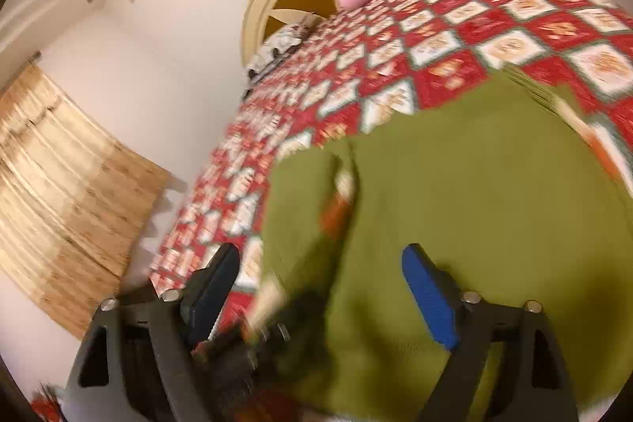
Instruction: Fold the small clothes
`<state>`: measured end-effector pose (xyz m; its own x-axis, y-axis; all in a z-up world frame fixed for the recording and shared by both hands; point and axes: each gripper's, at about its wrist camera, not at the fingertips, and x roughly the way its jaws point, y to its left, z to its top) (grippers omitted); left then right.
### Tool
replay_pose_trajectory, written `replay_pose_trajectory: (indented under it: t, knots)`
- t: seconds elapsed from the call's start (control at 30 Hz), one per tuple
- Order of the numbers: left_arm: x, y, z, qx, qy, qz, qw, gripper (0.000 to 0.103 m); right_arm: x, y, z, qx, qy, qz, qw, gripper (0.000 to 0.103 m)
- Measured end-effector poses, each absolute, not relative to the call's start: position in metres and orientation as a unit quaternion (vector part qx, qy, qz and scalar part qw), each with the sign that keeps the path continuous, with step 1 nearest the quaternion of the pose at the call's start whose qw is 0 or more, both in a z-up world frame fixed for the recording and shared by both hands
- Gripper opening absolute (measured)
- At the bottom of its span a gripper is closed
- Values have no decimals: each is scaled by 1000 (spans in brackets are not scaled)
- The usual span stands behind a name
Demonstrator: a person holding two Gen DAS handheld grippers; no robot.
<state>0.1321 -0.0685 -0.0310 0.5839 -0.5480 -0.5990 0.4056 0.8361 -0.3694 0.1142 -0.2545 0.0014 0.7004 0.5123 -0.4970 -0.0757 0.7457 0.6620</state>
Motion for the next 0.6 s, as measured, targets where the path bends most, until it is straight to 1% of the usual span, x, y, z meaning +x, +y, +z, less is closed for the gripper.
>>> replay_pose_trajectory:
  t: [0.2,0.3,0.37,0.4,0.43,0.47,0.5,0.6]
  knots:
    - [130,-69,-31,-106,366,-275,883,26,182,-221,-18,282,400,200,849,84]
    - [131,-66,-31,-114,367,-279,880,26,202,-202,-30,256,430,216,839,77]
    - [131,-65,-32,-118,367,-282,878,26,210,-190,-33,225,438,211,845,69]
    - [131,-64,-32,-120,367,-283,878,26,213,-186,-33,211,436,208,850,59]
    - [131,-65,-32,-121,367,-284,877,26,215,-184,-33,204,435,208,852,45]
    - [131,-64,-32,-123,367,-284,877,26,217,-184,-34,199,433,201,856,36]
    - [131,-64,-32,-124,368,-285,877,26,218,-186,-35,202,432,201,856,19]
    - [132,-63,-33,-125,368,-286,876,26,214,-189,-36,204,423,196,861,15]
